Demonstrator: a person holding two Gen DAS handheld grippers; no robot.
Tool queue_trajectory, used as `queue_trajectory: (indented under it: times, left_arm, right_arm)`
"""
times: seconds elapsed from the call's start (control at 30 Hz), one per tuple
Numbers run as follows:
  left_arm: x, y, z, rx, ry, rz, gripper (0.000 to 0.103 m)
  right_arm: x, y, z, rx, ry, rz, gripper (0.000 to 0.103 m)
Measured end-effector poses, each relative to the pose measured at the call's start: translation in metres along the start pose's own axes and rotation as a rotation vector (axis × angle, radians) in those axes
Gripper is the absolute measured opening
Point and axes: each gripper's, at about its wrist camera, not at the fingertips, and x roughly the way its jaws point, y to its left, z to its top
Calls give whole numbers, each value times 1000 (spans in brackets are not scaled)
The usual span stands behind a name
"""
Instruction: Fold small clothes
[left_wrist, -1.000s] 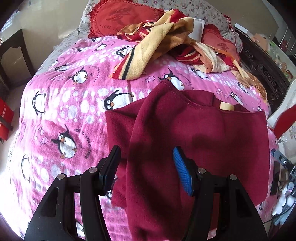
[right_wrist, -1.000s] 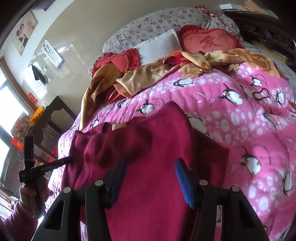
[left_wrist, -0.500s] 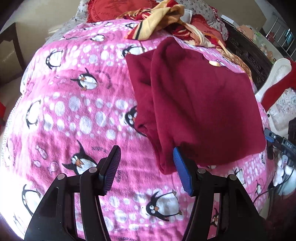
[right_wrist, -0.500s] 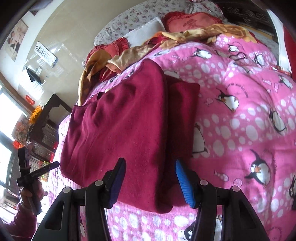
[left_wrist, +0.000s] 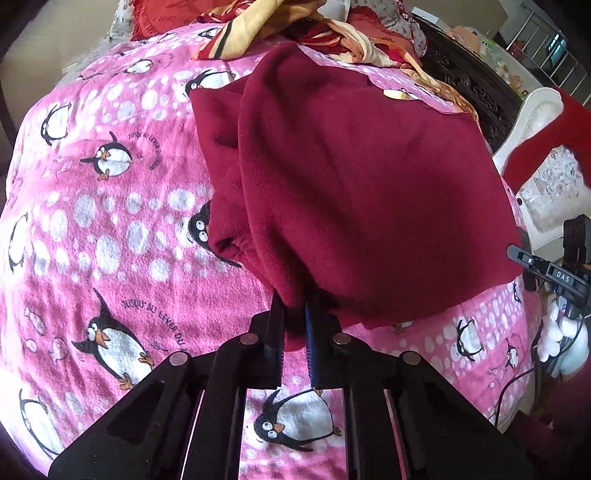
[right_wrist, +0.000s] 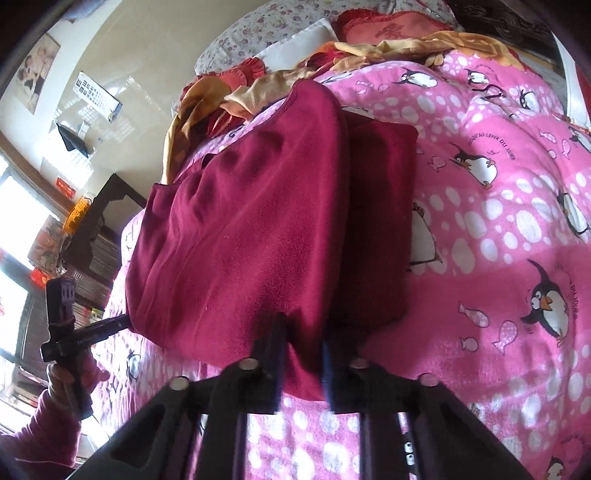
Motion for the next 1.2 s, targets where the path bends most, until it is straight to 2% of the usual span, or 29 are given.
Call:
queue_trajectory:
  times: [0.13,0.23,0.33,0.43,0.53,0.6,0.63,0.67,0.7,0.73,0.77,0.97,1.07,1.2]
  left_arm:
    - [-26,-5,0,63,-39,26,7]
    - [-26,-4,-11,77,-42,39,7]
    - [-4,3,-27,43,7,51,7]
    - [-4,4,-29,16,-4,39,7]
    - [-19,1,-24,25,-24,45,8]
    - [-28,-2,-19,23,-33,69,8]
    - [-32,-3,-18,20,-44,71,12]
    - [-37,-4,-15,13,-60,72,20]
    - [-41,-6,-11,4,-75,80,32]
    - [-43,-6,-9,0,-88,86,37]
    - [-45,-8,-5,0,-104,92,42]
    - [-25,-24,18,-6,-130,185,43]
    - [-11,-24,25,-17,-124,205,43]
    - [7,-19,32,-46,-106,234,43]
  right_arm:
    - [-26,5,7,-37,-31,20,6]
    - [-41,10,8,-80,-31,-7,6]
    - [-33,-1,-2,-71,7,-48,6]
    - [-14,-15,-12,-25,58,-61,6]
    - [-20,-12,-6,-29,61,-75,7]
    - [-33,-1,4,-67,15,-120,13]
    - [-40,5,8,-88,-16,-139,21]
    - [-46,12,14,-110,-44,-142,28]
    - [-50,19,16,-122,-66,-138,44]
    - [-52,25,21,-132,-91,-130,49]
    - [-51,30,25,-144,-106,-122,49]
    - [-5,69,59,-251,-101,-139,49]
    - [20,71,72,-252,-87,-148,49]
    - [48,61,90,-246,-86,-214,49]
